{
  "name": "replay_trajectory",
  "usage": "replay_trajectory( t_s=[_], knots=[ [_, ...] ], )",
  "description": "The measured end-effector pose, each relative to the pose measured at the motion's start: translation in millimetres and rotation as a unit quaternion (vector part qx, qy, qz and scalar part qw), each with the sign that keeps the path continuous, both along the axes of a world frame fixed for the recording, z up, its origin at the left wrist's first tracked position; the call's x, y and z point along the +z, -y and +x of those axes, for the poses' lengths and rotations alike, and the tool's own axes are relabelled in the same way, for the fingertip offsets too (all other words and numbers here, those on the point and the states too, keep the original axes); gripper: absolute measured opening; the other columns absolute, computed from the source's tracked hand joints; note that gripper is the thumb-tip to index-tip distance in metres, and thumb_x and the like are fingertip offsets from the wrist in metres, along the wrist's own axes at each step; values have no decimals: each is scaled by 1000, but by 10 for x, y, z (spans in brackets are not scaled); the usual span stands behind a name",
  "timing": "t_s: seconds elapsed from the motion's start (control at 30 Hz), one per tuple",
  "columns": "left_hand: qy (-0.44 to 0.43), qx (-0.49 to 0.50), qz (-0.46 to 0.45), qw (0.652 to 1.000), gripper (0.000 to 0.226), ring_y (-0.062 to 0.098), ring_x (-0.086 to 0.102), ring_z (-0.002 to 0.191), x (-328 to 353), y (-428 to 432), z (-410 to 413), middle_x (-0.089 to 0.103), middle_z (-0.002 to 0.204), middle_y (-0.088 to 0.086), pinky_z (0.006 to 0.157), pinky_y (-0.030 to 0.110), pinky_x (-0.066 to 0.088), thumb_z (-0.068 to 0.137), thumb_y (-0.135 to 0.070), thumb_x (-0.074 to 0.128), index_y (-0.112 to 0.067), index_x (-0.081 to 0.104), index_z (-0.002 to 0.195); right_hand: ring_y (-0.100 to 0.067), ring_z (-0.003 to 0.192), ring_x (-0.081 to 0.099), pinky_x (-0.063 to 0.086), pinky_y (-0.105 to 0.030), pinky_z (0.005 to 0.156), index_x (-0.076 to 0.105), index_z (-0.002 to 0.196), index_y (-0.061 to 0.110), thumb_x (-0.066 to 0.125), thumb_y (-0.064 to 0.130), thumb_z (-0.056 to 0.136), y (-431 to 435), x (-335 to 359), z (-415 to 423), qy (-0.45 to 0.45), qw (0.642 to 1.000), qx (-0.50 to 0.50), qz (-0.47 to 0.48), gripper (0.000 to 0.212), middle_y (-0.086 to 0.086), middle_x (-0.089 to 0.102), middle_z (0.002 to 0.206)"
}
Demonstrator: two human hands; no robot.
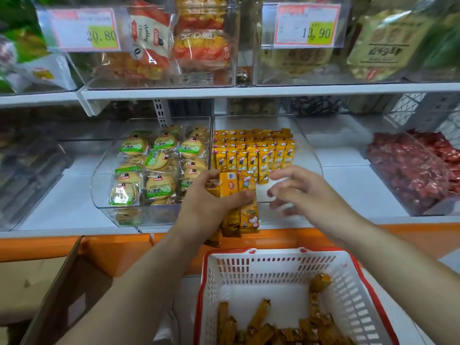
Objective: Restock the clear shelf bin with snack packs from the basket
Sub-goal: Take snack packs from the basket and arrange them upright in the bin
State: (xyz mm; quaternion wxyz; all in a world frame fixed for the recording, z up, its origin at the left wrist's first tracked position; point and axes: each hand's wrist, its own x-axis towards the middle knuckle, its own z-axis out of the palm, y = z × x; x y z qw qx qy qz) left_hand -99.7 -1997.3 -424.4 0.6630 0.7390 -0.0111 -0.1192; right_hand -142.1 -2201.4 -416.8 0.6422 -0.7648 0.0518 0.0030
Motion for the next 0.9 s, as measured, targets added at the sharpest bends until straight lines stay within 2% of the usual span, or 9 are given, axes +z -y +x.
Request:
replay_trajectory(
  t_s=[0.07,0.17,0.27,0.33,0.4,0.47,0.57,0.7,0.9],
  knots=[
    [-2,-9,-19,1000,74,15,78,85,-10,97,-75,80,102,-2,70,29,65,64,-29,95,-25,60,129,-21,86,74,58,-30,66,59,124,34,77,32,80,-115,40,-322,-6,998,28,54,48,2,73,97],
    [-14,-32,-54,998,67,15,79,81,-6,232,-207,81,93,-4,63,24,61,67,-29,94,-23,62,126,-17,90,73,60,-35,70,46,139,43,79,45,71,-183,49,-492,0,999,8,36,76,6,68,109],
    [-24,-27,-78,996,66,19,79,85,6,340,-315,81,98,-1,69,33,64,62,-35,97,-24,67,120,-16,87,73,55,-25,67,42,142,46,79,40,66,-130,71,-525,-2,998,9,59,85,-1,63,122],
    [-34,-14,-86,996,73,23,78,91,10,374,-353,79,106,3,77,41,64,53,-44,96,-26,70,118,-15,79,71,52,-24,66,41,142,48,81,33,65,-59,67,-558,4,995,10,102,88,-7,63,121],
    [-43,-16,-95,994,74,26,79,90,22,375,-378,80,104,6,74,42,64,50,-45,99,-26,70,116,-18,74,70,52,-26,61,40,140,52,84,28,64,8,66,-600,5,992,15,123,91,-10,63,119],
    [-51,-28,-98,994,76,31,79,86,42,366,-399,81,97,8,68,43,64,47,-46,97,-26,69,115,-23,76,72,53,-27,59,46,135,53,85,26,65,59,66,-631,6,993,20,120,85,-11,64,117],
    [-45,-27,-81,995,68,34,79,83,59,347,-398,80,90,11,70,52,64,52,-43,93,-24,68,112,-25,81,74,56,-33,61,55,128,39,82,24,74,114,42,-621,20,992,-5,125,63,-13,66,112],
    [-28,-20,-68,997,47,29,79,79,95,286,-326,80,87,6,65,47,65,75,-24,89,-23,64,114,-27,84,66,52,-38,76,56,120,29,77,17,84,276,3,-469,43,995,-87,6,43,-14,68,101],
    [-9,-29,-67,997,45,25,80,80,163,181,-198,80,91,1,64,43,66,78,-23,86,-26,63,116,0,60,63,44,-9,65,63,101,24,85,9,74,517,91,230,110,966,-110,-205,38,12,64,90]
  ],
)
